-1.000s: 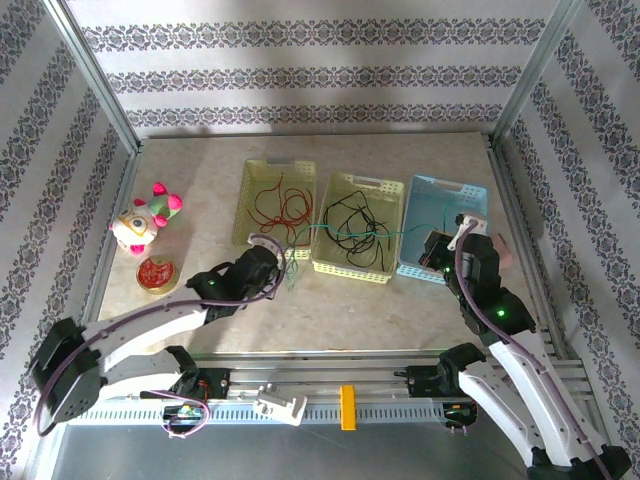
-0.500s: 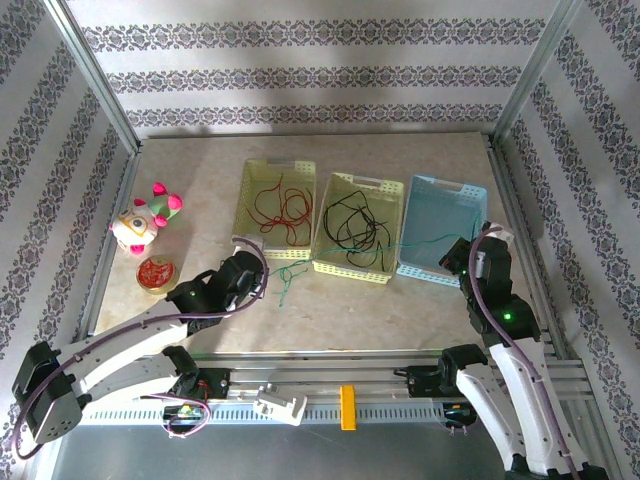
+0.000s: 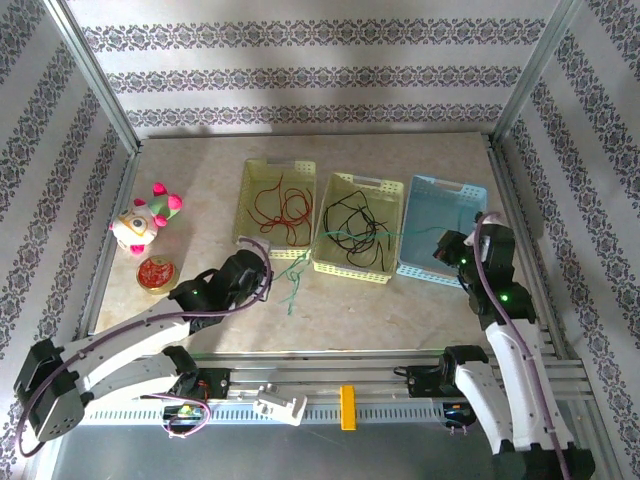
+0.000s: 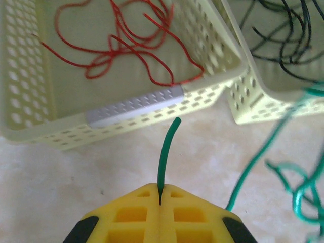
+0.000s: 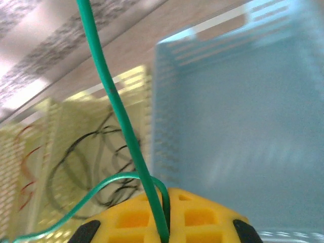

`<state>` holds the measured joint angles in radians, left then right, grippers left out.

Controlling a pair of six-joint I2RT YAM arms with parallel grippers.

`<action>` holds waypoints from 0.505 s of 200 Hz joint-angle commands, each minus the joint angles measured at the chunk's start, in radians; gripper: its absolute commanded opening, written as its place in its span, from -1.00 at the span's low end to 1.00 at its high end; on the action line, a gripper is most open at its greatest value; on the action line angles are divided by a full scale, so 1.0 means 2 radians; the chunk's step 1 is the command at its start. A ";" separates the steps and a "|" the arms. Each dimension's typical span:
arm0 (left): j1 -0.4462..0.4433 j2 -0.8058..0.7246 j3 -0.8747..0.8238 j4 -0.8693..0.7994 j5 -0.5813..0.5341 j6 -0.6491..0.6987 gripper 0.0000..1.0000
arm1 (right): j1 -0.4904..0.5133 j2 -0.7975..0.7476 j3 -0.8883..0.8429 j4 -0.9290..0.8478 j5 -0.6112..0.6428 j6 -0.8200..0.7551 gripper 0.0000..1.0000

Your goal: Untangle the cables

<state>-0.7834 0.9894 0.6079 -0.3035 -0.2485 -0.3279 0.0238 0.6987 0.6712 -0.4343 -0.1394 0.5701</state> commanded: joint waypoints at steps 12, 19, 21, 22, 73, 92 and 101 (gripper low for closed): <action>0.004 0.029 0.022 0.039 0.068 0.035 -1.00 | 0.070 0.025 -0.013 0.087 -0.096 -0.007 -1.00; 0.004 0.035 0.025 0.042 0.073 0.038 -1.00 | 0.083 0.030 -0.013 0.092 -0.095 -0.007 -1.00; 0.004 0.037 0.026 0.042 0.074 0.040 -1.00 | 0.086 0.032 -0.013 0.093 -0.094 -0.007 -1.00; 0.004 0.038 0.026 0.042 0.075 0.040 -1.00 | 0.088 0.033 -0.013 0.093 -0.093 -0.007 -1.00; 0.002 0.049 0.034 0.052 0.101 0.056 -1.00 | 0.135 0.051 -0.019 0.098 -0.046 -0.007 -1.00; 0.002 0.041 0.029 0.052 0.112 0.056 -1.00 | 0.135 0.044 -0.020 0.095 -0.018 -0.004 -1.00; 0.001 0.035 0.026 0.051 0.117 0.055 -1.00 | 0.135 0.038 -0.022 0.091 0.006 -0.003 -1.00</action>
<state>-0.7834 1.0927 0.6456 -0.2424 -0.0639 -0.2413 0.2859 0.8047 0.6422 -0.2749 -0.2371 0.5701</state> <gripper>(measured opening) 0.042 0.058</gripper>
